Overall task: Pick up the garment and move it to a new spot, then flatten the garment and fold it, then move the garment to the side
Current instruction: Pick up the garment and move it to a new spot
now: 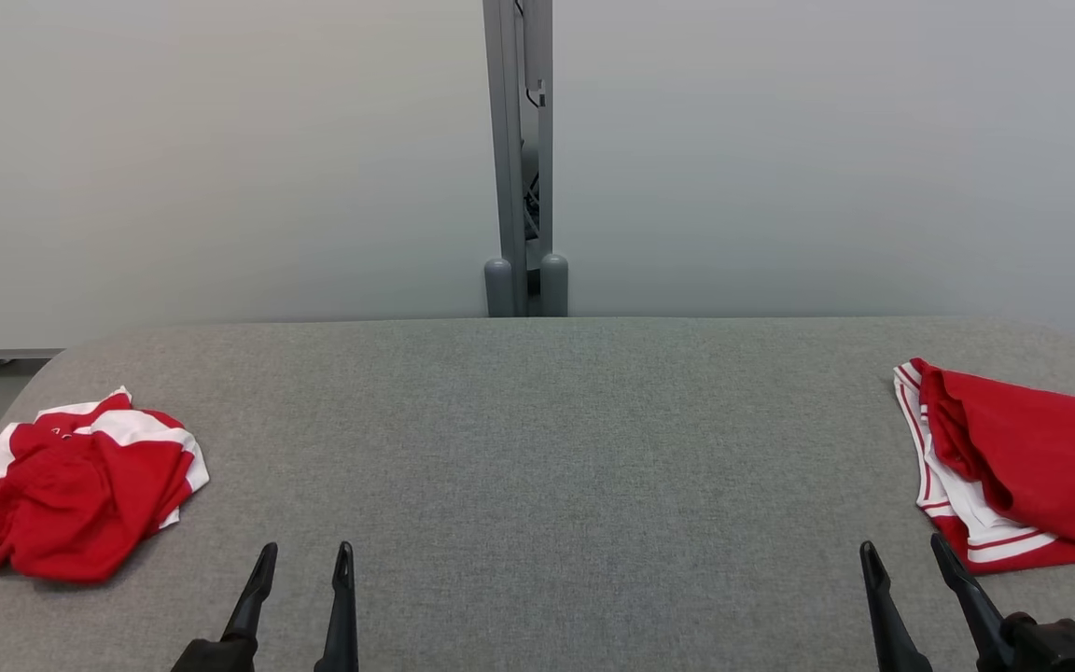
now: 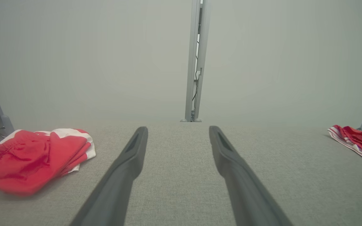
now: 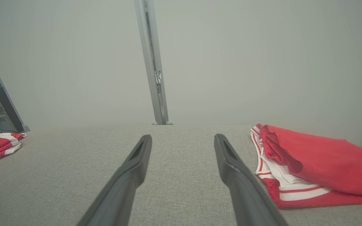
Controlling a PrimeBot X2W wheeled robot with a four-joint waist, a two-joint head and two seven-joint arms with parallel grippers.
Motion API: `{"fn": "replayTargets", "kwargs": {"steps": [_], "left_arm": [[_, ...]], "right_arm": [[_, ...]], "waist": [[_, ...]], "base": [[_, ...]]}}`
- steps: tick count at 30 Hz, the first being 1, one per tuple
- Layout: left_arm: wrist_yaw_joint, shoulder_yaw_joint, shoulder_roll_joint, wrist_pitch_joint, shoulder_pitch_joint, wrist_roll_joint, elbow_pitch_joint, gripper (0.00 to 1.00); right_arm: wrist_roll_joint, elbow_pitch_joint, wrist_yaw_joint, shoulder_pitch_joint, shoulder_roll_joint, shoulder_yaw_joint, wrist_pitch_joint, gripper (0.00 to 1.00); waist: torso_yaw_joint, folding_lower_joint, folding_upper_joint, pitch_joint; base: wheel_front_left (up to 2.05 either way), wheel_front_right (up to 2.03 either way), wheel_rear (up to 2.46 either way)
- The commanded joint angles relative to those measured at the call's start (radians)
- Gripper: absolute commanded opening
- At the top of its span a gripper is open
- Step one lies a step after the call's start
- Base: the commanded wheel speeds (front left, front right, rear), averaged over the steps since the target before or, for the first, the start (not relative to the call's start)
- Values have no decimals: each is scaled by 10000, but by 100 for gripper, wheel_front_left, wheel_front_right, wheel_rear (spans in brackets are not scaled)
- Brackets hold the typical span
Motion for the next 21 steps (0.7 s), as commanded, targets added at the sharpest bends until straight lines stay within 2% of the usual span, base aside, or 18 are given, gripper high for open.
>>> {"fn": "replayTargets", "kwargs": {"steps": [1,15,21], "left_arm": [[-32,25,25,-34,81,-33,28,100],[41,-203,26,-35,9,-117,142,100],[33,-157,27,-35,-121,-29,98,100]], "right_arm": [[53,16,-4,86,2,4,-7,100],[107,110,-4,134,22,15,-7,100],[211,87,-4,50,20,4,-7,100]], "waist": [[10,0,0,-36],[156,0,0,-55],[570,0,0,12]], "base": [[0,0,0],[0,0,0],[0,0,0]]}}
